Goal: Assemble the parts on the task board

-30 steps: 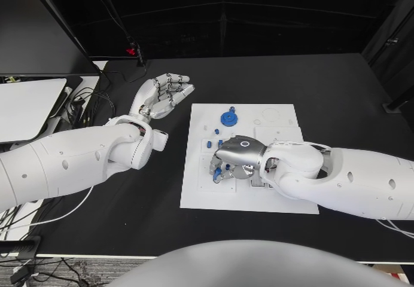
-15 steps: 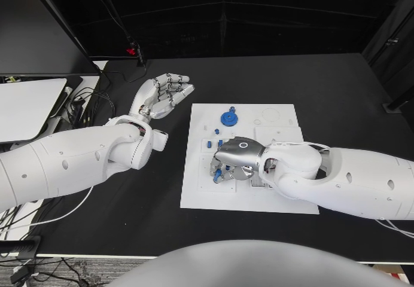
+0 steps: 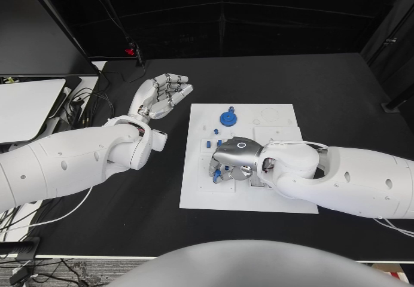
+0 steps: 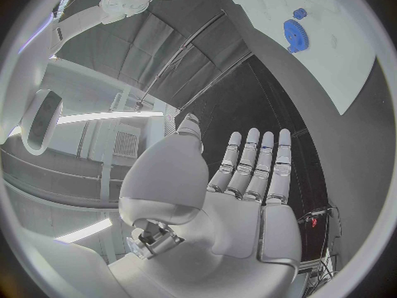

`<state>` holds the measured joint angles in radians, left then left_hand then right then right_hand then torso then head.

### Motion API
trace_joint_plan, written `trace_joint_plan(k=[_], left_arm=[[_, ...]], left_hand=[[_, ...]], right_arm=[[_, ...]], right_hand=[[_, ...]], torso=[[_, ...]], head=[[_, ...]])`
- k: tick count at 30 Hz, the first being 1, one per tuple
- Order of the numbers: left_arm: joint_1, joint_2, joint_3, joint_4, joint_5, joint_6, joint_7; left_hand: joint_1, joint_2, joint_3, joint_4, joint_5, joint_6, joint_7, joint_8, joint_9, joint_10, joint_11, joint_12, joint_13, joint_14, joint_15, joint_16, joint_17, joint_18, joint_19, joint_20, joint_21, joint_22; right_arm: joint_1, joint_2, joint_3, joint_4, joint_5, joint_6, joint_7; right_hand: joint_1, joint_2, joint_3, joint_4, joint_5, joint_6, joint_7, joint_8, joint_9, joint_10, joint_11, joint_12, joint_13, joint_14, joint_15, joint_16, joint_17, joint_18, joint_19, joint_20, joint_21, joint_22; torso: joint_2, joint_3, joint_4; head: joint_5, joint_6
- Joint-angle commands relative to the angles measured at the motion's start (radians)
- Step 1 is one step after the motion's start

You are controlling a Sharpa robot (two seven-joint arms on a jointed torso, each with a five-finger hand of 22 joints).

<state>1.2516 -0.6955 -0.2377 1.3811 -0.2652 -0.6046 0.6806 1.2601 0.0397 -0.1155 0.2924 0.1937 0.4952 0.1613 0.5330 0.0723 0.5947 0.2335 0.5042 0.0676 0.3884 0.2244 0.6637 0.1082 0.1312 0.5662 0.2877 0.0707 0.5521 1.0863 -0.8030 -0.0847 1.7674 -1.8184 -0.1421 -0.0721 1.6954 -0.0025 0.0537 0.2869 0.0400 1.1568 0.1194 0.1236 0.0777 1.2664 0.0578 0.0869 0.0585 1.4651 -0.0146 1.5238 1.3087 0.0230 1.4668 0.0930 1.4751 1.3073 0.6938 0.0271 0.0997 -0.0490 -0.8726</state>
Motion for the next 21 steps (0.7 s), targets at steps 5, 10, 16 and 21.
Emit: trace_joint_plan(k=[5,10,16,21], left_arm=[[0.001,0.001,0.001,0.0,0.001,0.006,0.044],[0.001,0.002,0.001,-0.002,0.001,0.007,0.044],[0.001,0.003,0.001,-0.004,0.001,0.008,0.044],[0.001,0.003,0.001,-0.005,0.001,0.008,0.043]], left_hand=[[0.0,0.006,-0.006,-0.001,0.003,-0.008,0.114,0.003,-0.001,-0.007,0.001,0.003,-0.001,-0.007,0.001,0.006,-0.001,-0.004,0.007,0.002,0.005,-0.002],[0.0,0.006,-0.006,-0.001,0.003,-0.008,0.114,0.003,-0.001,-0.007,0.001,0.003,-0.001,-0.007,0.001,0.006,-0.001,-0.004,0.007,0.002,0.005,-0.002],[0.0,0.006,-0.006,-0.001,0.003,-0.008,0.114,0.003,-0.001,-0.007,0.001,0.003,-0.001,-0.007,0.001,0.006,-0.001,-0.004,0.007,0.002,0.005,-0.002],[0.001,0.008,-0.007,-0.001,0.005,-0.009,0.114,0.004,-0.001,-0.008,0.001,0.004,-0.001,-0.007,0.001,0.007,-0.002,-0.004,0.007,0.001,0.005,-0.002]], right_arm=[[-0.004,-0.002,-0.005,-0.002,-0.01,0.061,-0.02],[-0.005,-0.005,-0.005,0.002,-0.009,0.055,-0.018],[-0.006,-0.007,-0.005,0.004,-0.008,0.05,-0.018],[-0.006,-0.004,-0.005,0.001,-0.008,0.052,-0.021]], right_hand=[[0.006,0.006,0.004,0.004,0.007,0.005,-0.001,0.005,0.0,0.003,0.001,-0.003,0.002,0.087,0.001,0.006,0.165,0.006,0.045,-0.001,-0.008,0.215],[0.006,0.006,0.004,0.004,0.007,0.005,-0.001,0.005,0.0,0.003,0.001,-0.004,0.002,0.087,0.001,0.006,0.165,0.006,0.045,-0.001,-0.008,0.215],[0.006,0.007,0.004,0.004,0.007,0.004,-0.001,0.004,0.0,0.003,0.001,-0.004,0.002,0.086,0.001,0.005,0.163,0.006,0.045,-0.001,-0.008,0.215],[0.004,0.006,0.003,0.004,0.007,0.002,0.0,0.002,-0.001,0.003,0.002,-0.008,0.002,0.086,0.002,0.005,0.163,0.006,0.045,-0.001,-0.008,0.215]], torso=[[0.0,-0.0002,-0.0004],[0.0,-0.0001,-0.0009],[0.0,0.0002,-0.0006],[0.0,0.0003,0.0005]], head=[[-0.003,0.0],[-0.004,0.0],[-0.007,0.0],[-0.009,0.0]])
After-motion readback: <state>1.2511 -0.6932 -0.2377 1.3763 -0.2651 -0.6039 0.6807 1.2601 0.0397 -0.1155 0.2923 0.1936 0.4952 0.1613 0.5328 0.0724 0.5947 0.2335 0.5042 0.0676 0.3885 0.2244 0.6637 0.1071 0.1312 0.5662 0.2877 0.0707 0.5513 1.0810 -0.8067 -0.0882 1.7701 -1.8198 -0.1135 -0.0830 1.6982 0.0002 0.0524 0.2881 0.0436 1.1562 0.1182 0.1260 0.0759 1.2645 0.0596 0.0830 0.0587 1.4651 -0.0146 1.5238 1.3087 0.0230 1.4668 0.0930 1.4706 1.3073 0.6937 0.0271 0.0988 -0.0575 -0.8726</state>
